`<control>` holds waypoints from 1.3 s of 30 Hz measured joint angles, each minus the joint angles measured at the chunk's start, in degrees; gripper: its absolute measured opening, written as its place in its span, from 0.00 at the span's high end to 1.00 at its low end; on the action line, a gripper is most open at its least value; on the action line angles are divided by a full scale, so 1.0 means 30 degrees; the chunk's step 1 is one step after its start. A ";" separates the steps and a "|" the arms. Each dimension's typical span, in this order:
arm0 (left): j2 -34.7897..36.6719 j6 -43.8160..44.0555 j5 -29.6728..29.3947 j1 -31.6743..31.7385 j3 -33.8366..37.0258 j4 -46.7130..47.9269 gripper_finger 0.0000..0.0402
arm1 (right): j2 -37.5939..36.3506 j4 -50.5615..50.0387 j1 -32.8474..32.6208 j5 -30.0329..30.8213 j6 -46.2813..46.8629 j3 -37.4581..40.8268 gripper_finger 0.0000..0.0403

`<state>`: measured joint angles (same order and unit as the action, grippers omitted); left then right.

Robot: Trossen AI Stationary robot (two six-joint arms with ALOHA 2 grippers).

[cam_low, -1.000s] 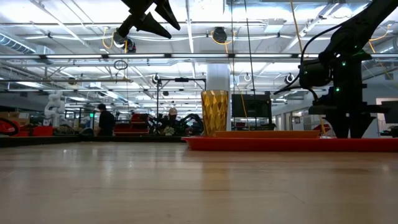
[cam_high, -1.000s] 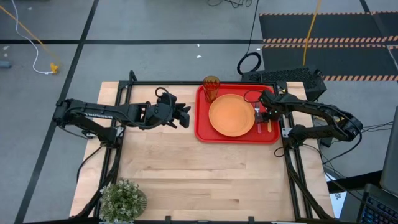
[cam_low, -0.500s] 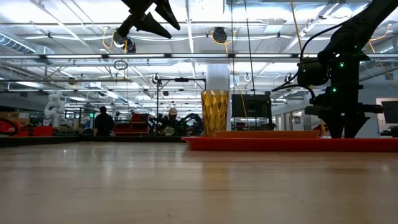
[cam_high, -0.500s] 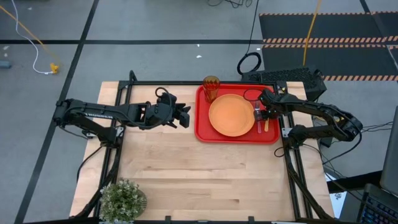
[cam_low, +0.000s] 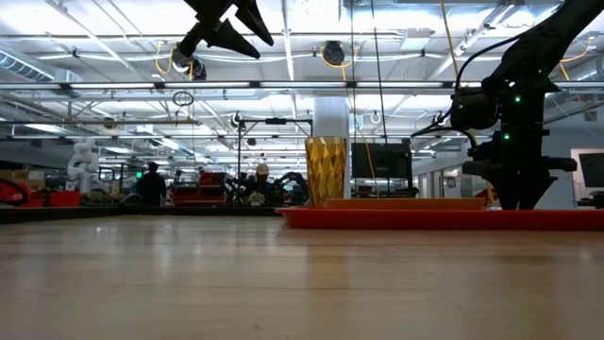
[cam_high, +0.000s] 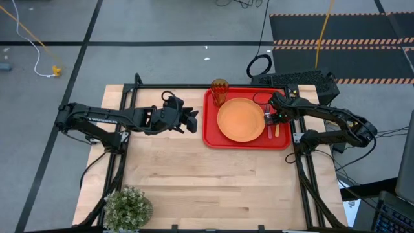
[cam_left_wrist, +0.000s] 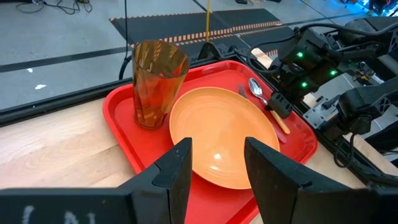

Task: Pick and place plate/cup/fork/spoon on tray
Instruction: Put the yellow spoon on the red tray to the right side of the pink fork

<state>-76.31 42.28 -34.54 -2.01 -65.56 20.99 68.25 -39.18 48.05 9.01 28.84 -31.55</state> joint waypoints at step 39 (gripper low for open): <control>0.0000 -0.0036 0.0000 0.0001 0.0000 0.0000 0.63 | 0.0000 -0.0756 -0.0015 -0.1102 0.1154 -0.0044 0.86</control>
<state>-76.31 42.17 -34.54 -2.01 -65.56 20.99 68.25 -41.45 48.01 5.70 32.30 -31.68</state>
